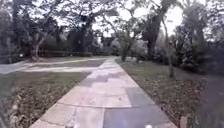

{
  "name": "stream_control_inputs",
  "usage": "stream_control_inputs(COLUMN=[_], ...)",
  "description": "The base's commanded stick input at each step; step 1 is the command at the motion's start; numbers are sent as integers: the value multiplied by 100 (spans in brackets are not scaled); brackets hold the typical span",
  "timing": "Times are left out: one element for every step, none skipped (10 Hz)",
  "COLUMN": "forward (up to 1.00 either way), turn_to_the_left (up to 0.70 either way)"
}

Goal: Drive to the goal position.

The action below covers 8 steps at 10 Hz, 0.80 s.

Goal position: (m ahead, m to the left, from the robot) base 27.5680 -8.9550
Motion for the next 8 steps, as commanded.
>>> stream_control_inputs(forward=[70, 70, 70, 70, 70, 70, 70, 70], turn_to_the_left=[0, 0, 0, 0, 0, 13, 35, 18])
